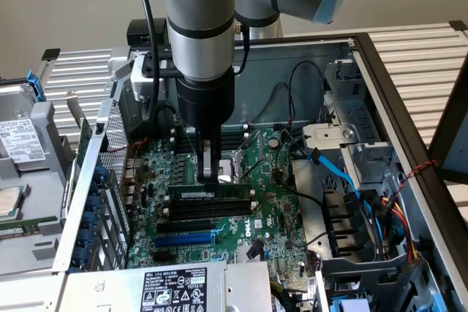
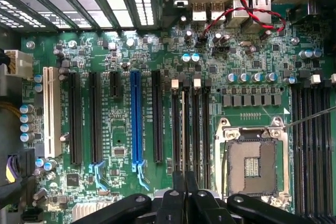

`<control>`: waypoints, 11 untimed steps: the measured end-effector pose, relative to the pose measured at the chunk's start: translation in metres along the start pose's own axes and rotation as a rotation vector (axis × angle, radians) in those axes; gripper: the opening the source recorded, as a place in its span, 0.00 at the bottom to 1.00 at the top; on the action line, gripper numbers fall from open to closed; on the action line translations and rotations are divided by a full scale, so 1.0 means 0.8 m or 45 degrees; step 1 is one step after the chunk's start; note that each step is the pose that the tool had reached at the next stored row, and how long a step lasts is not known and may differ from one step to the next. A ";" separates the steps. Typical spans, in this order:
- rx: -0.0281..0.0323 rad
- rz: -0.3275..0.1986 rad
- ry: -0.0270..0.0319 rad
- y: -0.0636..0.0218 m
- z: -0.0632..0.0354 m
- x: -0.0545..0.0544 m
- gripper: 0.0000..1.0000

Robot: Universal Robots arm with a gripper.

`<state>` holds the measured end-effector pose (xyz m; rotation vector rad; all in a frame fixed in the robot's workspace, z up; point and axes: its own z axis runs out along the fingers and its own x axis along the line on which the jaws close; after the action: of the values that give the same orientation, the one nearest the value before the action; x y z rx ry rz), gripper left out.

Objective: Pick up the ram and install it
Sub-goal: 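Insert the ram into the slot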

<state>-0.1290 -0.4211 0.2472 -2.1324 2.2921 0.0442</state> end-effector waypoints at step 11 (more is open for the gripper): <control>0.0007 0.000 0.0014 0.000 0.007 0.000 0.12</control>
<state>-0.1289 -0.4213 0.2418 -2.1327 2.2924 0.0424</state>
